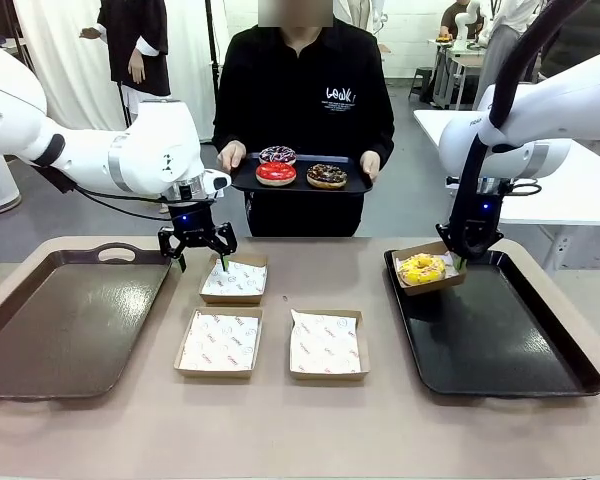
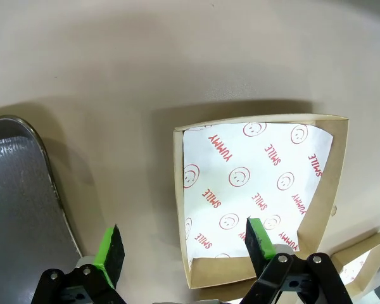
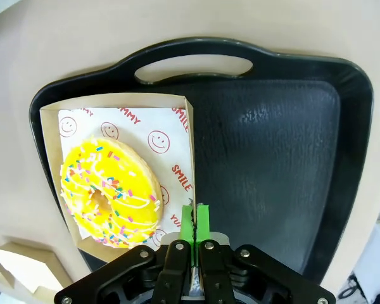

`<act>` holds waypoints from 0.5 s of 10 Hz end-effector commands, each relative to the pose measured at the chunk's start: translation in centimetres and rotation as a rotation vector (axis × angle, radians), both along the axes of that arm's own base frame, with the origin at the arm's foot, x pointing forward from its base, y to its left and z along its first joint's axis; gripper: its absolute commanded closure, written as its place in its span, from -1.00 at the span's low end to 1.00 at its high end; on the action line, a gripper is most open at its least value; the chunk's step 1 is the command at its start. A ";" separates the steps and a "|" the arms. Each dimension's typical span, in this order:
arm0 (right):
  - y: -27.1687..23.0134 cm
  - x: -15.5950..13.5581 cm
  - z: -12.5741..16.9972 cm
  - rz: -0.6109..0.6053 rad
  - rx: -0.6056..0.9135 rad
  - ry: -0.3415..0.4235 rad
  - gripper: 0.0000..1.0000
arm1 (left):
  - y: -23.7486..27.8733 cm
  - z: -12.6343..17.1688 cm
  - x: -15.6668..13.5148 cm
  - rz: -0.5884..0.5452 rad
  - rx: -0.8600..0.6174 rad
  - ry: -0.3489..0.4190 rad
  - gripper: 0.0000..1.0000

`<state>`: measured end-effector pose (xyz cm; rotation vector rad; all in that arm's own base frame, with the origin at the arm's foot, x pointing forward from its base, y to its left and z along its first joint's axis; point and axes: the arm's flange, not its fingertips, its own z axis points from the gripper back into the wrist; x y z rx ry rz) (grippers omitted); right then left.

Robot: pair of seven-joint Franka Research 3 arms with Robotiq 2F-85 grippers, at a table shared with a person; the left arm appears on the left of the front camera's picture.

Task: Individually package the donuts and arrange them on the tray.
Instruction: Place the picked Paper togo box on the Handle tray while simultaneously picking up another Paper togo box from the table with the other hand.

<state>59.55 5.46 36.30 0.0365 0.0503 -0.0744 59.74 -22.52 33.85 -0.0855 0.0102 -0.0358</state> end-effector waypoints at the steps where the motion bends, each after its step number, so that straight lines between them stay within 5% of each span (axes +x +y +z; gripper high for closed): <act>1: 0.3 -0.2 -0.2 0.010 -0.030 0.019 0.97 | -0.4 -0.1 0.9 0.017 0.037 0.001 -1.00; 5: 0.2 0.0 -0.3 0.009 -0.013 0.058 0.97 | -0.7 -0.6 0.7 0.036 0.086 -0.036 -1.00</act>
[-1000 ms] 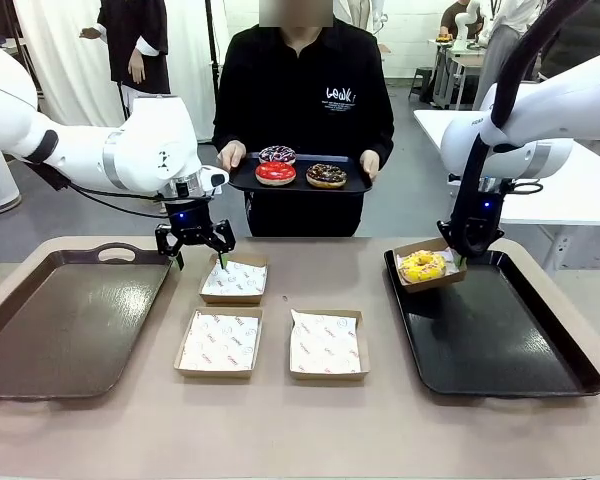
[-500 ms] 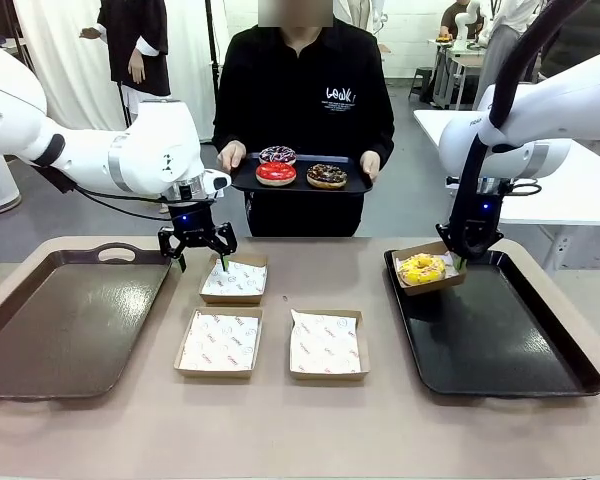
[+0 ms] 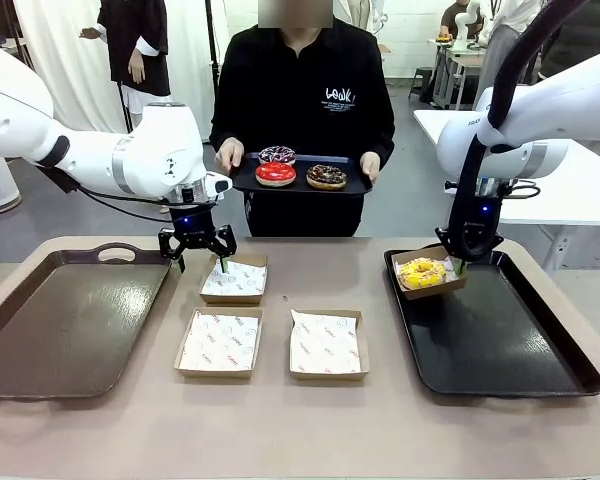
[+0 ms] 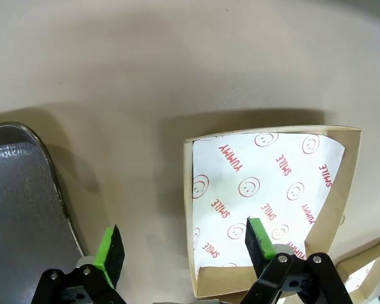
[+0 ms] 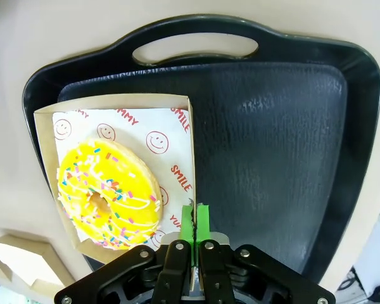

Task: Individually package the donuts and arrange them on the tray.
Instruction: Place the picked Paper togo box on the Handle tray while simultaneously picking up another Paper togo box from the table with the other hand.

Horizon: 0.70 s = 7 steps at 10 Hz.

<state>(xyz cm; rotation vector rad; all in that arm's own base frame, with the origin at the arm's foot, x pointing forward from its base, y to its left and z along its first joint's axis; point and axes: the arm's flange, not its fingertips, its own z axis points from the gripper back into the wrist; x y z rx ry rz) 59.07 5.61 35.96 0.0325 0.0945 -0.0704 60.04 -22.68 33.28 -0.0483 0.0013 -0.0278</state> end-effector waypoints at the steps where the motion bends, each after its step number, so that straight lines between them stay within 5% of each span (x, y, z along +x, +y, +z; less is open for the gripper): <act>1: 0.1 0.4 0.1 0.004 -0.011 0.013 0.97 | -0.5 -0.1 0.4 0.031 0.055 -0.032 -1.00; 7: 0.1 0.6 -0.2 -0.035 -0.042 -0.032 0.97 | -0.6 -0.4 0.5 0.034 0.069 -0.038 -1.00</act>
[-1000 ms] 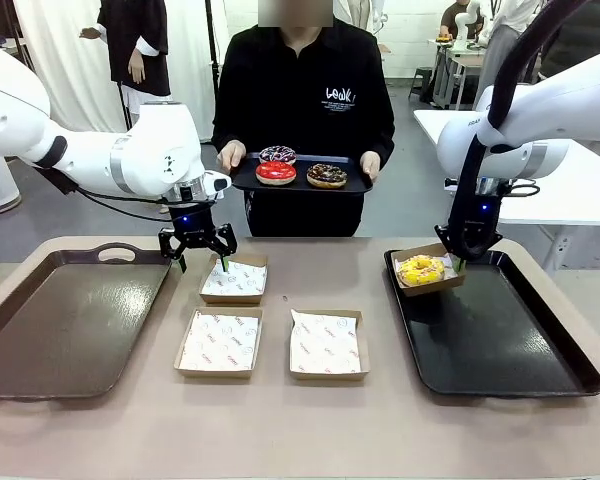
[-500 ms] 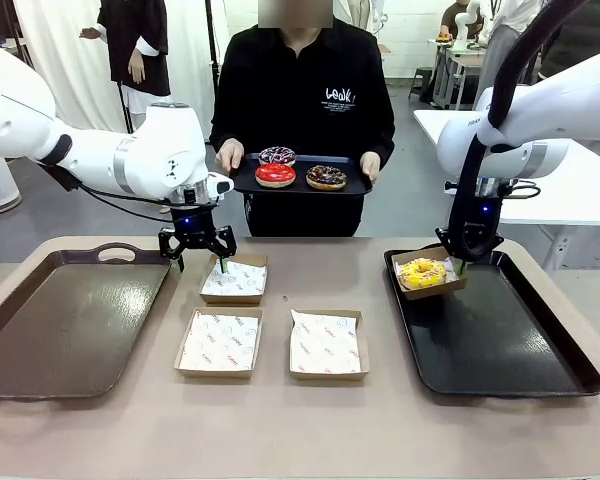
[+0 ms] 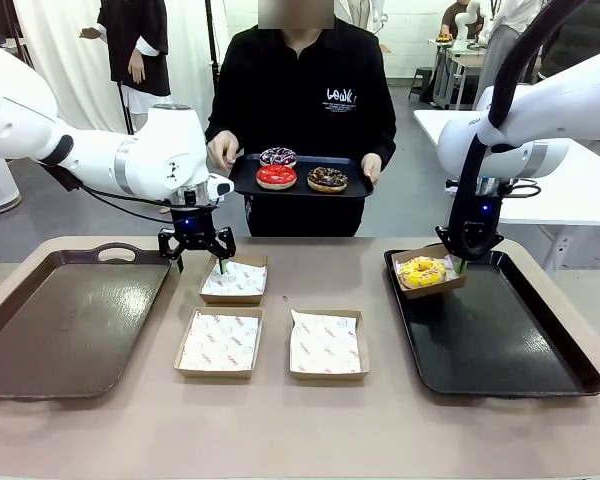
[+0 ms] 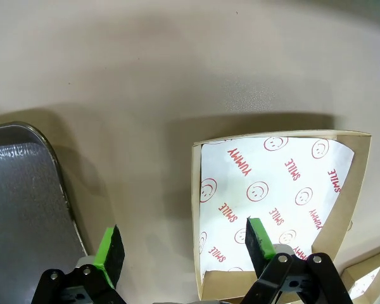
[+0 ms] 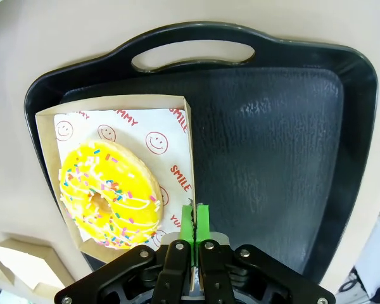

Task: Individually package the donuts and arrange them on the tray.
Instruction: Place the picked Paper togo box on the Handle tray while simultaneously picking up another Paper togo box from the table with the other hand.

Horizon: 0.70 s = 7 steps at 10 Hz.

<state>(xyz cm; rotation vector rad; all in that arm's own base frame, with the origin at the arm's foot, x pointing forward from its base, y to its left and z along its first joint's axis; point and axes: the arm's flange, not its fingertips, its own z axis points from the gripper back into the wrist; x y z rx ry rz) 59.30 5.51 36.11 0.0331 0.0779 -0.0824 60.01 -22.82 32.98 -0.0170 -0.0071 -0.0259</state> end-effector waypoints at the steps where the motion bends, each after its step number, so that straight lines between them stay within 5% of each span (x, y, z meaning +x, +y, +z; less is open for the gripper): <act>1: 0.2 0.4 -0.4 -0.022 -0.044 -0.013 0.97 | -0.5 -0.1 0.5 0.033 0.037 -0.030 -1.00; 2: 0.1 0.4 -0.5 -0.013 -0.046 -0.012 0.97 | -0.5 -0.1 0.6 0.034 0.027 -0.033 -1.00; 3: 0.1 0.4 -0.5 -0.003 -0.046 -0.010 -0.20 | -0.5 0.0 0.5 0.022 0.013 -0.034 0.20; 4: 0.2 0.4 -0.5 -0.003 -0.045 -0.008 -0.21 | -0.6 0.1 0.5 0.021 0.009 -0.034 0.20; 5: 0.2 0.4 -0.5 -0.005 -0.043 -0.007 -1.00 | -0.5 0.2 0.4 0.021 0.007 -0.034 1.00; 6: 0.2 0.4 -0.5 -0.007 -0.042 -0.006 -0.28 | -0.5 0.2 0.4 0.021 0.006 -0.032 0.24; 7: 0.2 0.4 -0.5 -0.008 -0.041 -0.006 -1.00 | -0.5 0.2 0.4 0.020 0.002 -0.023 1.00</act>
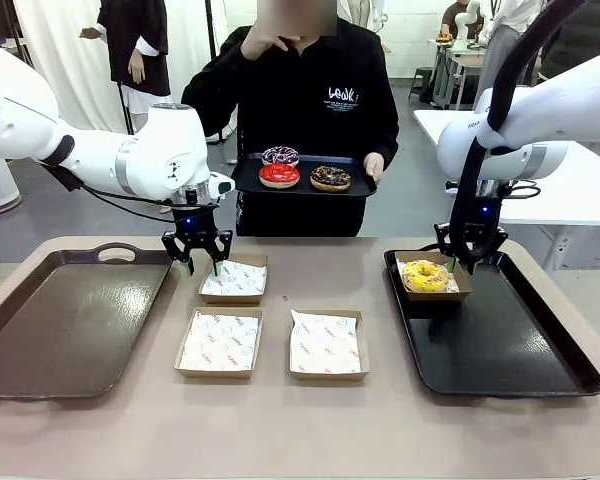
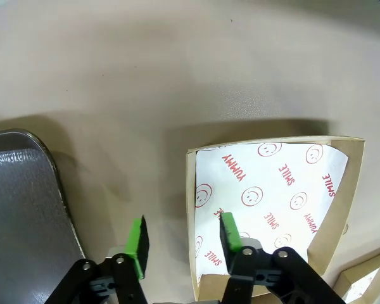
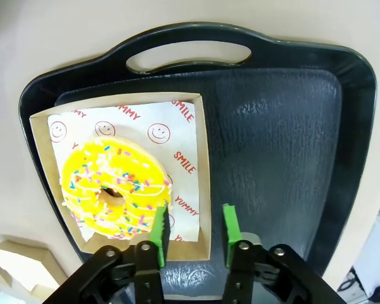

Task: Individually package the donuts and arrange them on the tray.
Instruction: Place the picked Paper togo box on the Handle tray while simultaneously picking up another Paper togo box from the table with the other hand.

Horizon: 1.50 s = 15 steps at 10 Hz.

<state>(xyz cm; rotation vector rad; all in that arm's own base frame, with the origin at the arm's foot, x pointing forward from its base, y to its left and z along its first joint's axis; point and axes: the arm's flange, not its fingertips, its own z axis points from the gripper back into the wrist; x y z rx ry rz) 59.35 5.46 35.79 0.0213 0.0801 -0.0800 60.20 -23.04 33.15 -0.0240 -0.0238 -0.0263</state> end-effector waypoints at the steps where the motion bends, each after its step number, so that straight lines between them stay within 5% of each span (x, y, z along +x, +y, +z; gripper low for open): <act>1: 0.3 0.4 -0.1 -0.012 -0.025 -0.010 -1.00 | -0.3 0.0 0.2 0.019 0.005 0.000 1.00; 4: 0.1 0.4 0.1 -0.019 -0.012 -0.019 -1.00 | -0.3 0.2 0.1 0.007 -0.002 0.007 1.00; 5: -0.2 0.4 0.3 -0.028 -0.005 -0.022 -0.71 | -0.2 0.2 0.1 0.006 -0.002 0.008 1.00; 6: -0.5 0.4 0.5 -0.030 0.002 -0.022 -0.90 | -0.2 0.3 0.1 0.004 -0.003 0.011 1.00; 9: -2.6 -0.5 2.2 -0.038 0.077 -0.039 -0.90 | -0.3 0.8 -0.2 -0.004 -0.011 0.012 1.00; 15: -17.9 -7.6 8.5 0.063 0.716 -0.092 -0.90 | -0.6 10.1 -3.7 -0.054 -0.075 -0.076 1.00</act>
